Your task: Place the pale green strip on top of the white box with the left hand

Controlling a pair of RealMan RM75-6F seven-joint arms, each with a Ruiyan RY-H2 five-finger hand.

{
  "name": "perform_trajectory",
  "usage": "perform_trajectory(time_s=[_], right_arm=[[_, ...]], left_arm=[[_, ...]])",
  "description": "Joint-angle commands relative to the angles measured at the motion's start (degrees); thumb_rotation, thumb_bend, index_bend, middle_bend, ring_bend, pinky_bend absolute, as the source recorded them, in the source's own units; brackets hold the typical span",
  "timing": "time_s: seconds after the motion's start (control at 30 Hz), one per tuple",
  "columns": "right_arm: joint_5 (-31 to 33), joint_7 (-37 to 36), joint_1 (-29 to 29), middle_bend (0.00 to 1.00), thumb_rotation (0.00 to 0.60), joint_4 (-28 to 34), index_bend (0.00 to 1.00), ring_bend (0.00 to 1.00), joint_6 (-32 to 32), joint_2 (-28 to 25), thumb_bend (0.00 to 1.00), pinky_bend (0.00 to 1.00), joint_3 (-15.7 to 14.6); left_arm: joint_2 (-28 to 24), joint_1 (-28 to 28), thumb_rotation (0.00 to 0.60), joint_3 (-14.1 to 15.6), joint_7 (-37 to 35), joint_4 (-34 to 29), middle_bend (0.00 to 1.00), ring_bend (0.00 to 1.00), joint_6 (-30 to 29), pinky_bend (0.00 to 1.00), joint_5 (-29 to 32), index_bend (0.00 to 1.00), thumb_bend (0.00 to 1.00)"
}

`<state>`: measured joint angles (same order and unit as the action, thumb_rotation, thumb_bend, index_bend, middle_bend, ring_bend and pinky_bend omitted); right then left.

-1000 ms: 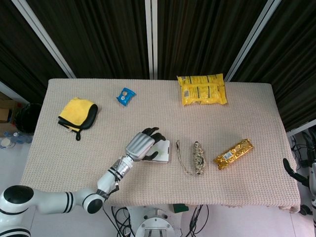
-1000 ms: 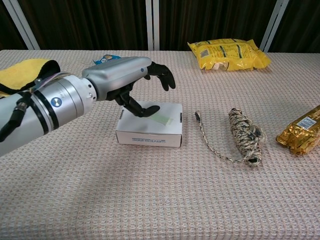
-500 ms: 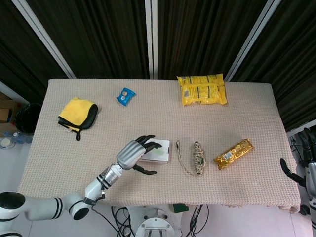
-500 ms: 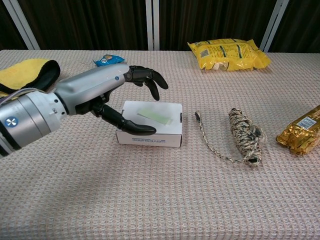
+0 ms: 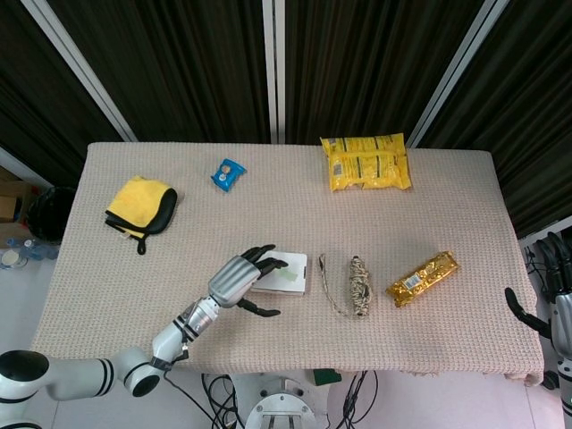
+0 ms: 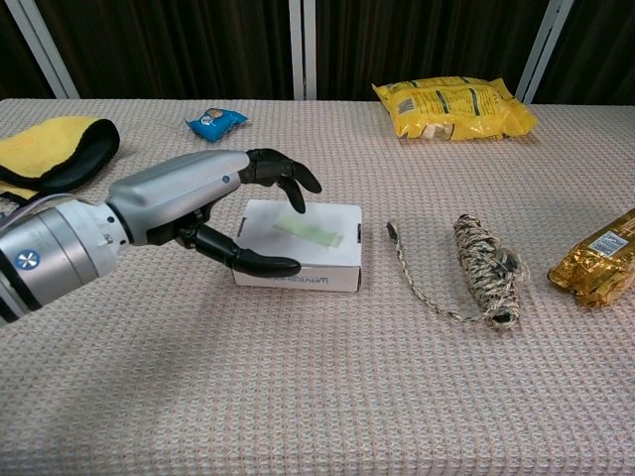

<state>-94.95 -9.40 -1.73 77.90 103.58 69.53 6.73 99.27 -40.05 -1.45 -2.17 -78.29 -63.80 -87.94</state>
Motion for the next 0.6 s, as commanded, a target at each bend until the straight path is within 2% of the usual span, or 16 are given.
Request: perform_trajectory(time_s=[0.03,0.27,0.6], right_arm=[[0.08,0.04,-0.02,0.0,0.547,-0.07,0.0,0.0,-0.12,0.05,0.3,0.0,-0.01],[0.26,0.17,0.0,0.0,0.546,-0.13,0.0,0.0,-0.22,0.1,0.3,0.0,0.03],[0.42,0.26,-0.14,0.0,0.546,-0.65,0.0,0.0,-0.54,0.43,0.3,0.0,0.05]], left_arm=[[0.46,-0.01,0.235,-0.18,-0.02,0.83,0.29,0.06,0.37,0.18,0.09,0.19,0.0],[1.72,-0.22,0.238,-0.62,1.1,3.6,0.3,0.06,0.84,0.18,-0.01,0.2,0.0],[1.91,0.14,0.234,-0.74,1.33,4.47,0.33,0.06,1.6,0.17,0.57,0.2,0.0]])
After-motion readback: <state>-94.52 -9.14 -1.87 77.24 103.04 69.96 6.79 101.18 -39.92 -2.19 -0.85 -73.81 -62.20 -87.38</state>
